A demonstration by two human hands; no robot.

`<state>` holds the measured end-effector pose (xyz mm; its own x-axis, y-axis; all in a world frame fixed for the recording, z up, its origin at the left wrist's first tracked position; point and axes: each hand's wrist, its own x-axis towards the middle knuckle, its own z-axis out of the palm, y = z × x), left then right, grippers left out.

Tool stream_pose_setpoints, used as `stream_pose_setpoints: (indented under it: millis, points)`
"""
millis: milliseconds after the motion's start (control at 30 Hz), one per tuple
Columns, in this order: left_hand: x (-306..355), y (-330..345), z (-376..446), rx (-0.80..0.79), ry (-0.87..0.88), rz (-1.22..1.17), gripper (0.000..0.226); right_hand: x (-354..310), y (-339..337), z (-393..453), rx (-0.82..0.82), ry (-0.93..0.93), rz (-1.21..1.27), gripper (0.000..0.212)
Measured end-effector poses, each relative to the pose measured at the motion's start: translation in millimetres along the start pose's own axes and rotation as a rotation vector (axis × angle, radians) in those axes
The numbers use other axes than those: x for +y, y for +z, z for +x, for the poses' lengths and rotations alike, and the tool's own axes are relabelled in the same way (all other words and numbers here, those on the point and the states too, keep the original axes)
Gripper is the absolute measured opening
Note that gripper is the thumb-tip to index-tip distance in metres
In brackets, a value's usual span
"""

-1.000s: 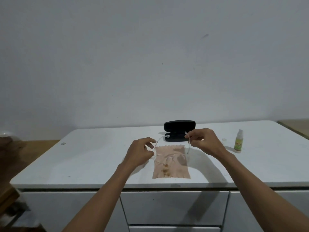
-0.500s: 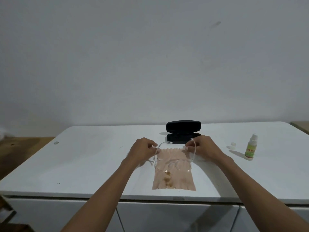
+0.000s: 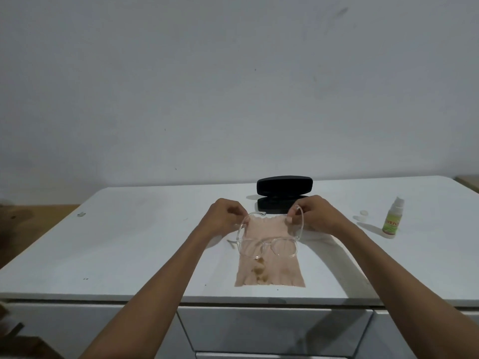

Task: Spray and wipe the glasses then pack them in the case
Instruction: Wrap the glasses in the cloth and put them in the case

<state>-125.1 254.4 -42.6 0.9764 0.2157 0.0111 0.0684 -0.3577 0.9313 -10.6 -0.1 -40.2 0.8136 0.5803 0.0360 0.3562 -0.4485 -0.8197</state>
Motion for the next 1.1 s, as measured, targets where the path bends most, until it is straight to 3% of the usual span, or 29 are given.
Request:
stream_pose_setpoints:
  millis: [67,200,333,567,800,933,1100]
  points:
    - [5.8,-6.0,-4.4,-0.063,-0.007,-0.035,0.009,-2.8,-5.3,-4.4,-0.054,0.025,0.111,0.004]
    - [16.5,-14.4,-11.8,-0.137,-0.048,0.085,0.020,-7.6,-13.6,-14.3,-0.182,0.116,0.156,0.026]
    - [22.6,-18.6,-16.8,-0.249,-0.102,0.127,0.022,-11.0,-16.0,-21.0,-0.280,0.121,0.211,0.031]
    - [28.1,-15.6,-20.6,-0.357,-0.094,0.316,0.050,-20.5,-13.8,-22.1,-0.373,0.122,0.058,0.034]
    - [24.5,-16.9,-23.2,-0.272,-0.031,0.259,0.053,-17.8,-13.5,-24.2,-0.256,0.168,0.088,0.032]
    - [14.4,-24.8,-36.1,-0.077,-0.022,0.277,0.031,-11.9,-16.6,-34.8,-0.110,0.172,0.091,0.020]
    - [11.9,-27.2,-71.2,-0.165,-0.045,0.374,0.017,-6.0,-18.6,-61.3,-0.073,0.160,-0.079,0.019]
